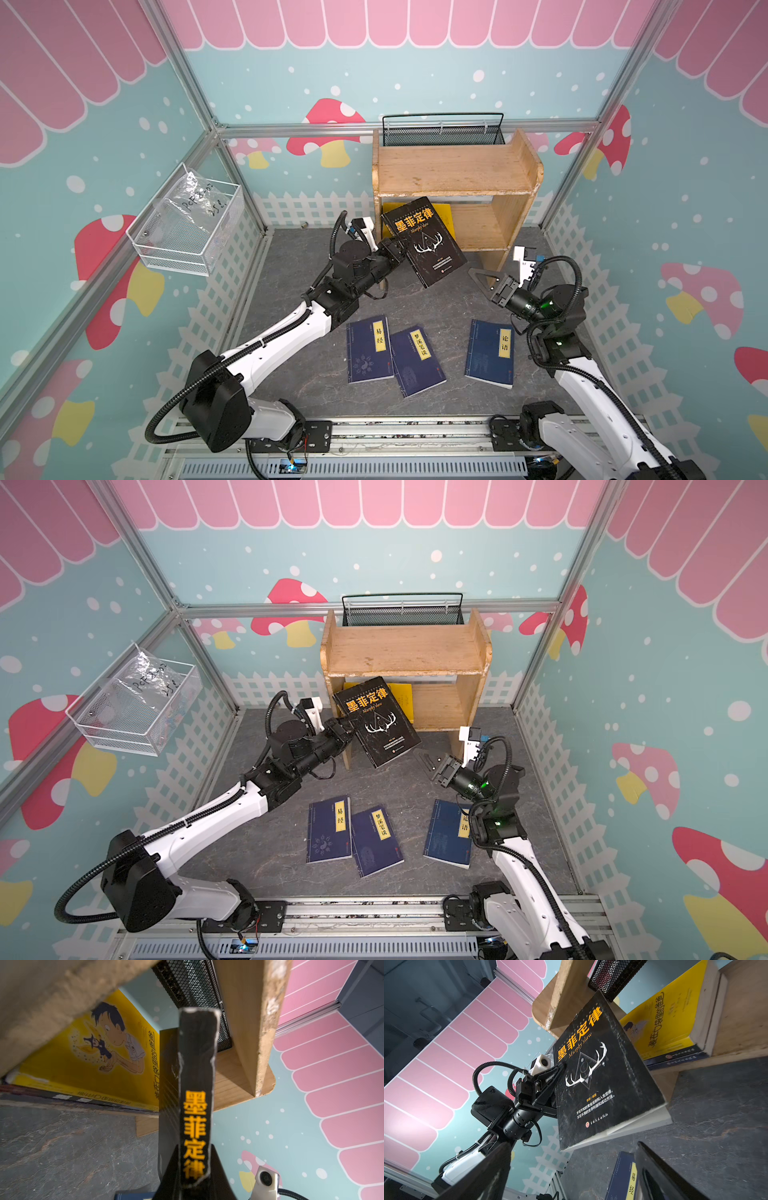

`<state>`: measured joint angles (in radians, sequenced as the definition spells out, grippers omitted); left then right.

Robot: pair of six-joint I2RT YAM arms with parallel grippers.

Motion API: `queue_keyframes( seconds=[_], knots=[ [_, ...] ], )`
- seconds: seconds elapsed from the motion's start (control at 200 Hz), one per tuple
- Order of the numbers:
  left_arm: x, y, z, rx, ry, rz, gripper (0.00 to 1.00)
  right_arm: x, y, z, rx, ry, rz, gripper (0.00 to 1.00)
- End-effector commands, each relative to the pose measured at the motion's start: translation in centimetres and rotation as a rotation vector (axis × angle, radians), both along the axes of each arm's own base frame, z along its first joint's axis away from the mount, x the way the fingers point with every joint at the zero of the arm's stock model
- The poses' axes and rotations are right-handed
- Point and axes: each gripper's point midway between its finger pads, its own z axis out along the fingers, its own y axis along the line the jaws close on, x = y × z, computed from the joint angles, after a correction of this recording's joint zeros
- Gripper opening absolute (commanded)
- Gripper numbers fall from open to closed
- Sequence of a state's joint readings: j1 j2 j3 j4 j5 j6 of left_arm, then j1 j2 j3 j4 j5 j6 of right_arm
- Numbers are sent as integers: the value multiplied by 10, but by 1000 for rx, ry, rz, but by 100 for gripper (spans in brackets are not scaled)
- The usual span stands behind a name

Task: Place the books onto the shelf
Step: 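Grasp the black book's lower edge with the right gripper beside the left gripper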

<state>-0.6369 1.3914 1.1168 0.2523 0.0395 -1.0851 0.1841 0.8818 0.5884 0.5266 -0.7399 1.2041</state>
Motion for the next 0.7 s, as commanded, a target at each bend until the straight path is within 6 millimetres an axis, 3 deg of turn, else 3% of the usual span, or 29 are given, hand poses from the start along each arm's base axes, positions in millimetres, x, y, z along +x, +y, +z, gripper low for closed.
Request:
queue_keyframes(
  seconds=[0.0,0.23,0.465,0.695],
  knots=[
    [5,13,47,-146,-105,66,0,0,12,9,62,-17,19,94],
    [10,17,46,-205,-102,100,0,5,50,1,119,28,102,94],
    [5,14,43,-229,-102,114,0,20,59,1,189,16,41,92],
    [3,7,45,-234,-118,115,0,32,74,-6,202,54,-4,81]
  ],
)
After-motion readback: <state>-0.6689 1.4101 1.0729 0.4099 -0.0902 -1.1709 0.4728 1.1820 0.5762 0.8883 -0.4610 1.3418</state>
